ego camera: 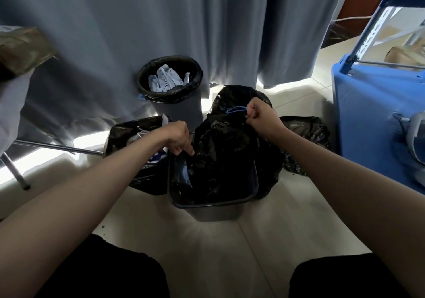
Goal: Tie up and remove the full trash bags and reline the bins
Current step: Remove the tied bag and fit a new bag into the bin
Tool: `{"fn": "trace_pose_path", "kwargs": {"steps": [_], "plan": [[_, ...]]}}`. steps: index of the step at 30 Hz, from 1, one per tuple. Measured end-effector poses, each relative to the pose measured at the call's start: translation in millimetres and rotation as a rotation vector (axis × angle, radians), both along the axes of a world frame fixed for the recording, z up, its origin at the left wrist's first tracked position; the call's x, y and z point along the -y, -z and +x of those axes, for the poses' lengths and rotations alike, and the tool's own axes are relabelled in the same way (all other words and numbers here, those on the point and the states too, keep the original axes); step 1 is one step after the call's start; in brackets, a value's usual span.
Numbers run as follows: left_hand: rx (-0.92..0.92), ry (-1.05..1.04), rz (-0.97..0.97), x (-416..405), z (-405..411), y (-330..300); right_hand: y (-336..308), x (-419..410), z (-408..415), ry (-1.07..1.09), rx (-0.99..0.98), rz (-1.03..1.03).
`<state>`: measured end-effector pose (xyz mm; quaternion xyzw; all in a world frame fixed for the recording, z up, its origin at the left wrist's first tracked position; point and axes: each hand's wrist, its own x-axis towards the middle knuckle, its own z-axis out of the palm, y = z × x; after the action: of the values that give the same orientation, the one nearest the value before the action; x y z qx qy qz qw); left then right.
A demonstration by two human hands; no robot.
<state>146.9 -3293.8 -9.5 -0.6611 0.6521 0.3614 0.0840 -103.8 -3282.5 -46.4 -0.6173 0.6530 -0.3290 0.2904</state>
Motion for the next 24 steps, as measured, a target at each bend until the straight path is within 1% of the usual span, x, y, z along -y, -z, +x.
{"fn": "trace_pose_path", "kwargs": {"steps": [3, 7, 9, 14, 16, 18, 20, 24], "plan": [[0.045, 0.042, -0.003, -5.4, -0.8, 0.0, -1.0, -1.7, 1.8, -0.096, -0.066, 0.008], [0.170, 0.141, 0.046, -10.7, -4.4, 8.5, 1.4, -1.0, 11.3, -0.222, -0.196, 0.044], [0.191, 0.175, 0.031, -9.1, -3.8, 10.6, 5.7, 2.1, 18.2, -0.272, -0.247, 0.044], [0.112, 0.114, -0.154, 6.1, 13.5, 1.1, 8.7, 5.8, 43.3, -0.468, -0.374, 0.091], [0.093, 0.107, -0.215, 12.2, 26.2, -1.3, 8.9, 5.1, 51.3, -0.571, -0.455, 0.166], [0.043, 0.113, -0.225, 18.3, 40.7, -2.6, 8.8, 5.0, 56.1, -0.649, -0.506, 0.271], [0.001, 0.140, -0.220, 21.1, 52.5, -4.7, 6.4, 6.8, 57.6, -0.636, -0.506, 0.300], [0.007, 0.162, -0.300, 17.6, 56.8, -8.7, -2.0, 13.2, 48.4, -0.390, -0.430, 0.195]]}}
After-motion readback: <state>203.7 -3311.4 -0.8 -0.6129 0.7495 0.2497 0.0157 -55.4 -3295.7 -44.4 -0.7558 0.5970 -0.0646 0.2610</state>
